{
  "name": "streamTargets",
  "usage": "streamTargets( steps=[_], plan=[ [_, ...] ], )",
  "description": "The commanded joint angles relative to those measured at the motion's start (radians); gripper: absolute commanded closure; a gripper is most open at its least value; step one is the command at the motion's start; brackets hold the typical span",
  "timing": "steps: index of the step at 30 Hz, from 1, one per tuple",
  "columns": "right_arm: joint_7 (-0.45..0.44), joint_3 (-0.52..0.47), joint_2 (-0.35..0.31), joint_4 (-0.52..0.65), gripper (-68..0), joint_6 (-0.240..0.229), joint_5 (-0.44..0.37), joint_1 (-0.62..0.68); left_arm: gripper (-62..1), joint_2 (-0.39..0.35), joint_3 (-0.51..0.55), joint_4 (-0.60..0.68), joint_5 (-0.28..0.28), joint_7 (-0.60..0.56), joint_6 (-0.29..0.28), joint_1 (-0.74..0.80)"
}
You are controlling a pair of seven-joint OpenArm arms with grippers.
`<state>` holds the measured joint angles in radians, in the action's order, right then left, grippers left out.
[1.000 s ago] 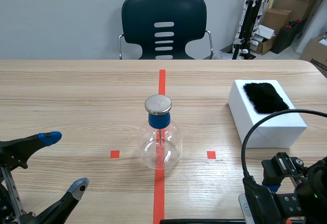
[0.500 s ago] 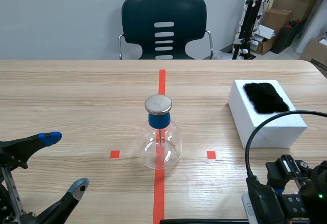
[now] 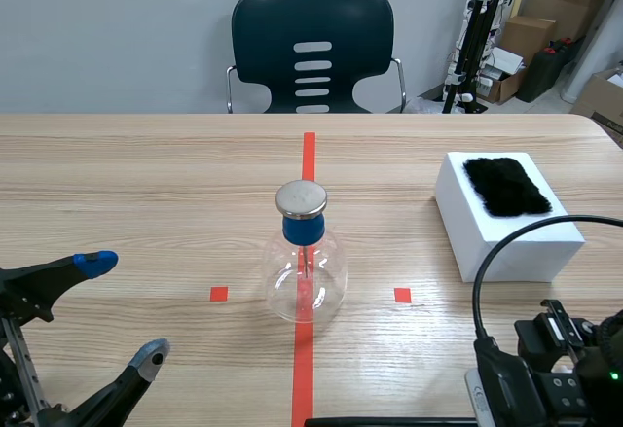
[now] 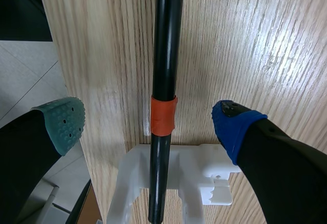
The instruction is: Do the electroscope experiment. pick up the black charging rod
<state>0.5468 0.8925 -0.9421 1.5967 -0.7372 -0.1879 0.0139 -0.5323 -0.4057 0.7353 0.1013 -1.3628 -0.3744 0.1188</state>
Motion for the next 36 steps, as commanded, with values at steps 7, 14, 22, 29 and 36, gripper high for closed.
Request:
streamTargets(
  steps=[7,14,22,29,36],
  plan=[
    [0.000,-0.002,-0.013,0.005,-42.9,-0.008,-0.002,-0.017,-62.3,0.000,-0.001,0.012,-0.007,-0.017,-0.002,-0.006],
    [-0.012,-0.002,-0.011,0.005,-40.8,-0.008,0.002,-0.017,-62.3,0.000,-0.001,0.012,-0.007,-0.017,-0.002,-0.006],
    [-0.015,-0.002,-0.010,0.005,-34.5,-0.008,0.008,-0.021,-62.3,0.000,-0.001,0.012,-0.007,-0.017,-0.002,-0.006],
    [-0.014,-0.002,-0.011,0.005,-24.0,-0.008,0.008,-0.034,-62.3,0.000,-0.001,0.012,-0.008,-0.018,-0.002,-0.006],
    [-0.014,-0.002,-0.011,0.005,-13.2,-0.008,0.008,-0.034,-62.3,0.000,-0.001,0.012,-0.008,-0.018,-0.002,-0.006]
  ],
)
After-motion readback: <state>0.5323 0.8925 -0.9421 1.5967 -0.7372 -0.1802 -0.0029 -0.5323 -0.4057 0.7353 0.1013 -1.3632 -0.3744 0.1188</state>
